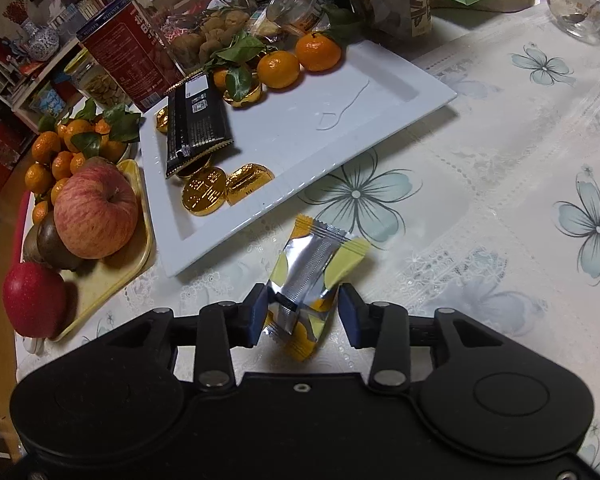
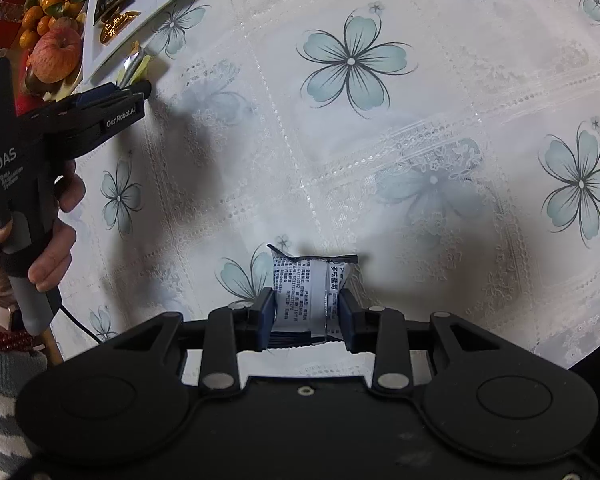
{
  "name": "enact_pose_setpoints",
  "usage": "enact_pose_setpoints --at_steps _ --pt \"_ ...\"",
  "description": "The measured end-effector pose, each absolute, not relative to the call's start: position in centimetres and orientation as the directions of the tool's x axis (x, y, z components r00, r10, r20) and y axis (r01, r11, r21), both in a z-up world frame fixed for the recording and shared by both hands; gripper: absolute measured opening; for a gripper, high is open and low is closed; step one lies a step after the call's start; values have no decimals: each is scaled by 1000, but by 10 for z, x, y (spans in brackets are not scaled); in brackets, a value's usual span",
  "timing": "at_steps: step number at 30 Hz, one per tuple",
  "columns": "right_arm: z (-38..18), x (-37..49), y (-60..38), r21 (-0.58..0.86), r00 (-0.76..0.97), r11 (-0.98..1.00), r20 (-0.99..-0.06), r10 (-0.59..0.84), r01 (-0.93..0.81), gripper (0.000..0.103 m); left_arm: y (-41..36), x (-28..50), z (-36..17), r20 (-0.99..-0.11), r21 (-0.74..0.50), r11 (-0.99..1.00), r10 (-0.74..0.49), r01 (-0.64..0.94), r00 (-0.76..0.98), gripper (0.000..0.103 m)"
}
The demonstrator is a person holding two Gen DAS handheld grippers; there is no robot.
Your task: Organize snacks
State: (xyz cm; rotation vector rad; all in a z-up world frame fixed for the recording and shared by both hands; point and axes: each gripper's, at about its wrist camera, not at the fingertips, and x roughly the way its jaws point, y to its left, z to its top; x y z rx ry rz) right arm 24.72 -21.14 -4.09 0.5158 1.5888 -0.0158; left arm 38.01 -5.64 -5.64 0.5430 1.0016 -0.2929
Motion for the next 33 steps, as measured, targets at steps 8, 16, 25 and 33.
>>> enact_pose_setpoints --at_steps 8,16,25,33 --pt "-41 248 -208 298 -1 899 -949 315 322 35 -54 388 -53 -870 242 877 8 414 492 41" --pt "-38 246 -216 308 10 888 -946 324 341 35 -37 336 -43 -917 27 910 -142 413 373 39" --pt "-36 244 -219 316 7 889 -943 332 333 35 -59 315 -17 -863 254 754 -105 606 493 45" --pt "-38 248 -227 313 -20 876 -939 344 366 35 -83 343 -35 -871 381 581 -34 719 490 45"
